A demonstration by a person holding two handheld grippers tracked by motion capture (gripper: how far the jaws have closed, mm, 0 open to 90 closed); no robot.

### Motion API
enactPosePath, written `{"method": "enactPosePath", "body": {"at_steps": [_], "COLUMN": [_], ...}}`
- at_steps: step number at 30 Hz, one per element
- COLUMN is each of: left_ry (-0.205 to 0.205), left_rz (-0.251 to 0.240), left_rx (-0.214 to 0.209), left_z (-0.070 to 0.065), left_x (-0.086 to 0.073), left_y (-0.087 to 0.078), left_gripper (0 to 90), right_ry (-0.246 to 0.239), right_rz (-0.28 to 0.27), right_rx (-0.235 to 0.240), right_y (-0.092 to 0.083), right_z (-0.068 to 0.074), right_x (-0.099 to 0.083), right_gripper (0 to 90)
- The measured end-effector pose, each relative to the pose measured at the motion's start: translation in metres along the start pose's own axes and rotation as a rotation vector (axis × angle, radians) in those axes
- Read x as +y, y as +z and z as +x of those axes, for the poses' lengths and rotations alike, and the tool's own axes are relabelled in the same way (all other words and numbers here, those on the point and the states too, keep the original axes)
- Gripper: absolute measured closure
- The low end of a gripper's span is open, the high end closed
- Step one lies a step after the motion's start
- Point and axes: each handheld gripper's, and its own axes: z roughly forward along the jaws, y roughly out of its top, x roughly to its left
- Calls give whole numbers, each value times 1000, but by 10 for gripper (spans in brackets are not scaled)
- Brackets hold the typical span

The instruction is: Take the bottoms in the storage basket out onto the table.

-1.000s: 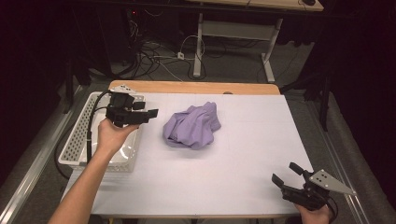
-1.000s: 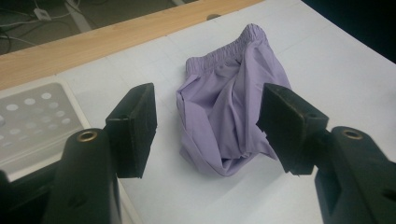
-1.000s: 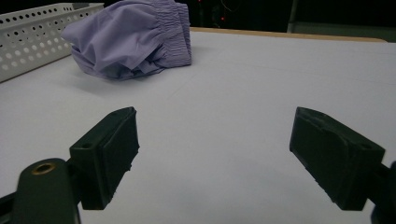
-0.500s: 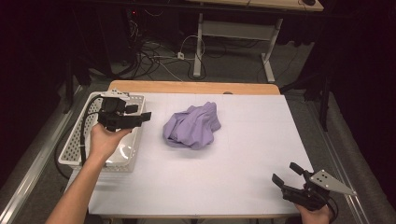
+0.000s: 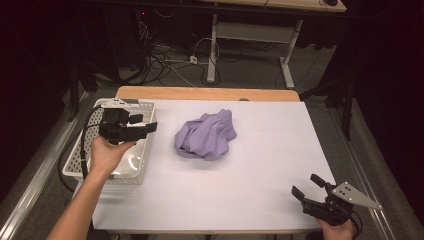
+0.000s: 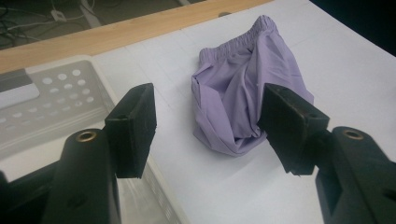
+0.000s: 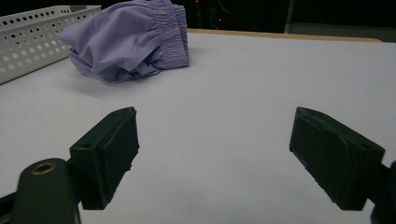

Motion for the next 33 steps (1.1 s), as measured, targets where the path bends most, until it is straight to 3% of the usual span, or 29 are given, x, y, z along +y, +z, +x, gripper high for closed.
{"method": "enactPosePath", "body": {"at_steps": [33], "left_ry": [-18], "left_rz": [-28], "left_rx": [30], "left_z": [7], "left_x": [-21], "left_y": [-20], "left_gripper": [338], "right_ry": [-4], "right_rz": [-3], "right_rx": [-4], "right_y": [0], "right_z": [0], "right_x": [0], "right_gripper": [164]}}
